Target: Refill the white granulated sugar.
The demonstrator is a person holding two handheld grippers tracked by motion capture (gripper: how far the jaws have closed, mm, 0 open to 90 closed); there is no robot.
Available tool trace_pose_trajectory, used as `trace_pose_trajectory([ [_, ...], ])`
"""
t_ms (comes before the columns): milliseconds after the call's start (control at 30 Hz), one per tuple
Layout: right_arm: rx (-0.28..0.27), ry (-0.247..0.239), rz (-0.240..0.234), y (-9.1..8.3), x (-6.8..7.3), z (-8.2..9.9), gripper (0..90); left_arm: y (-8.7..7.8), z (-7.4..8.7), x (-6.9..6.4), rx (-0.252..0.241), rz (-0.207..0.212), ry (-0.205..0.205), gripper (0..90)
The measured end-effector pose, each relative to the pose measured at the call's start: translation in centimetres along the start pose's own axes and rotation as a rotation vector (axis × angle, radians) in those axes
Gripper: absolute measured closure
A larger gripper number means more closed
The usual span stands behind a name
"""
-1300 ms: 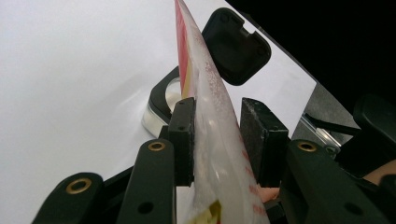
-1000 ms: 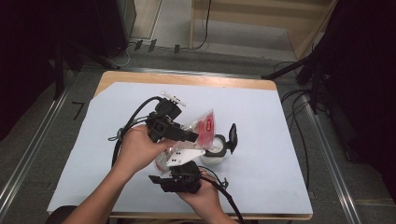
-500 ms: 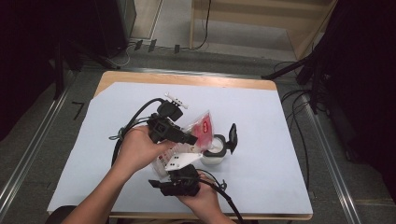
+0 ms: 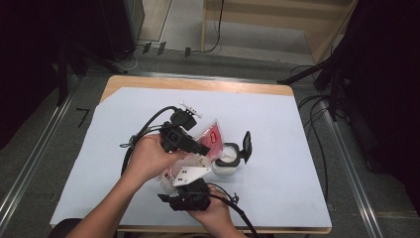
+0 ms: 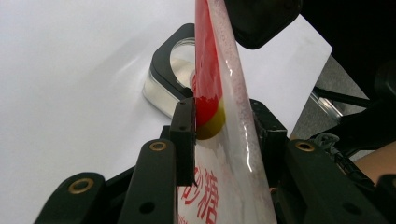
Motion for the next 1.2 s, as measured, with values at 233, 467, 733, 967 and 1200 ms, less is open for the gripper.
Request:
trace_pose_trajectory([
  [233,0.01,-0.005,0.01,0.1,-0.2,0.3,58.6,0.5,0.1,0.4,0.002,0.007,-0.012,69.2],
  [467,0.024,-0.012,0.015,0.3,-0.2,0.5,59.0,0.4,0.2,0.5,0.001,0.0,-0.013,74.7],
  [733,0.015,-0.01,0.02,0.0,-0.6,0.2,58.9,-0.3,-0.1,0.2,-0.029,0.001,-0.013,79.2],
  [967,-0.01,0.014,0.037,-0.6,-1.4,-0.2,58.3,-1.6,-0.8,0.3,-0.108,-0.002,-0.004,80.3],
  [1200,-0.02,0.047,0.071,-1.2,-2.8,-0.4,58.1,-3.4,-1.1,0.9,-0.153,0.005,-0.002,81.9],
])
Point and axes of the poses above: each handheld gripper's, and its own axes: y roughly forward along the jaws, z roughly out of its underside, x roughly to its left, the point moved 10 cm from there along y, roughly forward along the jaws, and after that the axes turned 2 degrees about -y, right-handed, at the moved point
